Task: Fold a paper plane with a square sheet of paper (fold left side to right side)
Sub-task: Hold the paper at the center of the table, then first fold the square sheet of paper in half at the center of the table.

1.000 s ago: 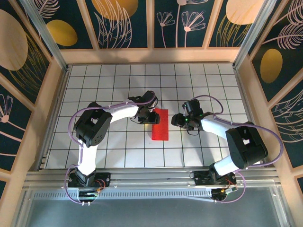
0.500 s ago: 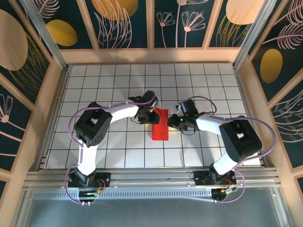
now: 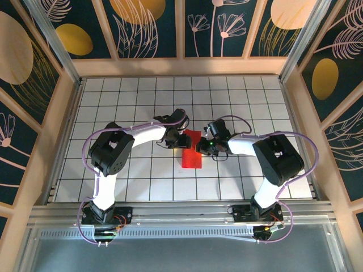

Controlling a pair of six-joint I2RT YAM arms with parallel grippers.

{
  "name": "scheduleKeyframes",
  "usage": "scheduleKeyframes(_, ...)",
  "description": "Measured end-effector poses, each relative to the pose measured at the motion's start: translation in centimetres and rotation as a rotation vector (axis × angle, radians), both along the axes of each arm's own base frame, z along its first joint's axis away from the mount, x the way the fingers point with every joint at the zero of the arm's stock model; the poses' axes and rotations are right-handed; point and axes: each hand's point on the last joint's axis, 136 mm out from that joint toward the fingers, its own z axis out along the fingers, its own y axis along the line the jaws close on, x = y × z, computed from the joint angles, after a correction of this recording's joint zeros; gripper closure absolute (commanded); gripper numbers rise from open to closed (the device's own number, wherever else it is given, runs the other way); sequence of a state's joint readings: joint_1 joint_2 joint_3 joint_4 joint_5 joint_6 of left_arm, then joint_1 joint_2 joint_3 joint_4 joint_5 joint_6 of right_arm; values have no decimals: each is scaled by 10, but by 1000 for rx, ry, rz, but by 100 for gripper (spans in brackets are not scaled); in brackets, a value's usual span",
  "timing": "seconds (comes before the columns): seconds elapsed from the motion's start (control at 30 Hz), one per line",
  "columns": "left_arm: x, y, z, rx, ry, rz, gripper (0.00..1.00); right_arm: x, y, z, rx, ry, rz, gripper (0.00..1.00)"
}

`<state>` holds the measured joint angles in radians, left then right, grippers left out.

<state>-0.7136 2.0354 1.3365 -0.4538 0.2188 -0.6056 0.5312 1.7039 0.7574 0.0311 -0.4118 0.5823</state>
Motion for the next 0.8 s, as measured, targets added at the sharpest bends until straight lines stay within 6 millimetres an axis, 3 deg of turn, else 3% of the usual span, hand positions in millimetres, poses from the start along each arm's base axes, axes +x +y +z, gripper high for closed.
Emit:
scheduleKeyframes(0.43, 2, 3, 19, -38, -100, 7, 38, 0, -2, -1, -10, -2, -1, 100)
scheduleKeyframes(0.5, 5, 6, 30, -63, -134, 18, 48, 0, -1, -1, -12, -4, 1, 100)
scheduleKeyframes(0.57, 8, 2, 47, -126, -172, 18, 67, 0, -1, -1, -12, -4, 2, 100)
scheduleKeyframes(0.63, 9, -6, 63, -207, -192, 10, 78, 0, -1, -2, -12, -5, 2, 100)
scheduleKeyframes(0.7, 8, -20, 72, -293, -194, -10, 86, 0, -1, -1, -12, -4, 2, 100)
scheduleKeyframes(0.8, 2, -32, 69, -366, -162, -40, 91, 0, -2, -1, -17, -8, 7, 100)
